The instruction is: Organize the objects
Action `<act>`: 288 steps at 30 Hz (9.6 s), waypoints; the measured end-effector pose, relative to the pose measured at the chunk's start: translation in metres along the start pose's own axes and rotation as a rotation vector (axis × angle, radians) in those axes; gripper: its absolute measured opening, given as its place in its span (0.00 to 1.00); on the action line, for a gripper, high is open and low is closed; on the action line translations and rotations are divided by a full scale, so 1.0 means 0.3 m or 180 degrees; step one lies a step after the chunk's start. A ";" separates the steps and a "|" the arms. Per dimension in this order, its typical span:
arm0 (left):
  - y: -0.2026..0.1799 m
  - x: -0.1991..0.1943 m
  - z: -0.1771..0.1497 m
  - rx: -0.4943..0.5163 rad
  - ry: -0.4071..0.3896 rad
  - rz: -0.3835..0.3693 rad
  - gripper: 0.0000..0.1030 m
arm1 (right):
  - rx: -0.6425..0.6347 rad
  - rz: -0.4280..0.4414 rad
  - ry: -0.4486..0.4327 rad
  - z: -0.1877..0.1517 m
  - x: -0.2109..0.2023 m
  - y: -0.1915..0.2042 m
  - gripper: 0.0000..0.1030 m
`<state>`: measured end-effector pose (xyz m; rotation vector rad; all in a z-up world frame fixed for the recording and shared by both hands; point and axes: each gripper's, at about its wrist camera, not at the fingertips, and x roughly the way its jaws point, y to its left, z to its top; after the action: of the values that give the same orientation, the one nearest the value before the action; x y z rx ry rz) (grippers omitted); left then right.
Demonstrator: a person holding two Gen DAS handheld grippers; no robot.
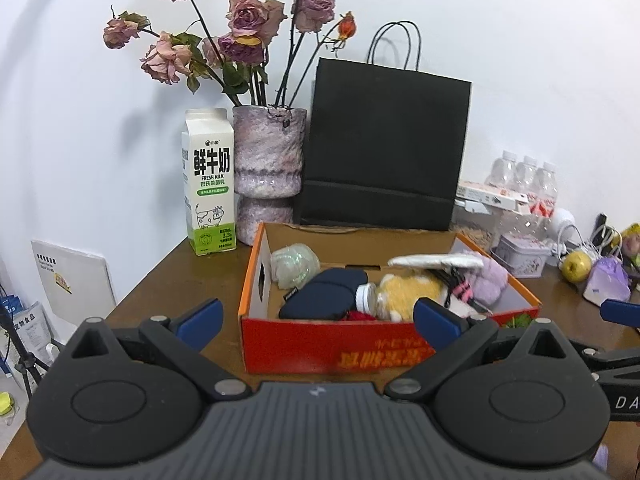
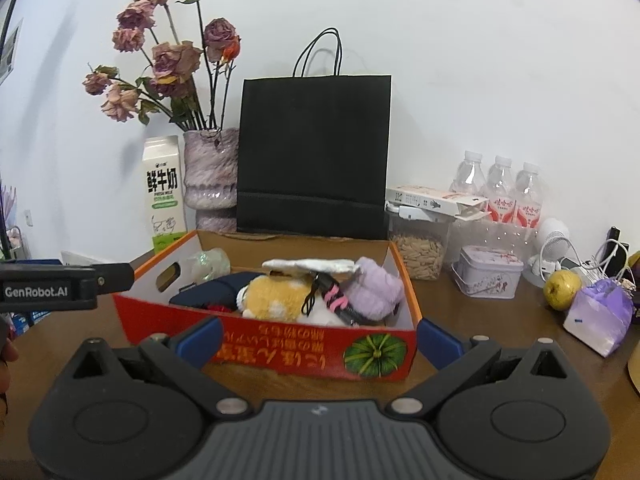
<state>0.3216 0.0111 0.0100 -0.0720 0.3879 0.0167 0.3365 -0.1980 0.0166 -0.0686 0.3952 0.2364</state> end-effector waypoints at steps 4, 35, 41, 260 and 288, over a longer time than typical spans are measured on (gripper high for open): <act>-0.001 -0.045 -0.037 0.0029 0.0036 -0.0039 1.00 | 0.0018 -0.0007 0.0042 -0.037 -0.048 0.005 1.00; 0.070 -0.163 -0.305 0.0102 0.0571 -0.0157 1.00 | 0.0160 -0.0185 0.0787 -0.340 -0.236 0.044 1.00; 0.070 -0.172 -0.309 0.0104 0.0561 -0.0178 1.00 | 0.0299 -0.0363 0.1104 -0.328 -0.126 0.046 1.00; -0.015 0.290 0.196 -0.0018 -0.0213 0.0156 1.00 | 0.0020 0.0244 -0.0199 0.177 0.343 -0.021 1.00; 0.003 -0.164 -0.015 0.0087 0.0082 0.0094 1.00 | 0.0112 0.0335 -0.0060 0.006 -0.112 0.009 1.00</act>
<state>0.2742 0.0115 0.0244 -0.0396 0.4147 0.0395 0.3065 -0.2023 0.0314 -0.0108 0.3846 0.3337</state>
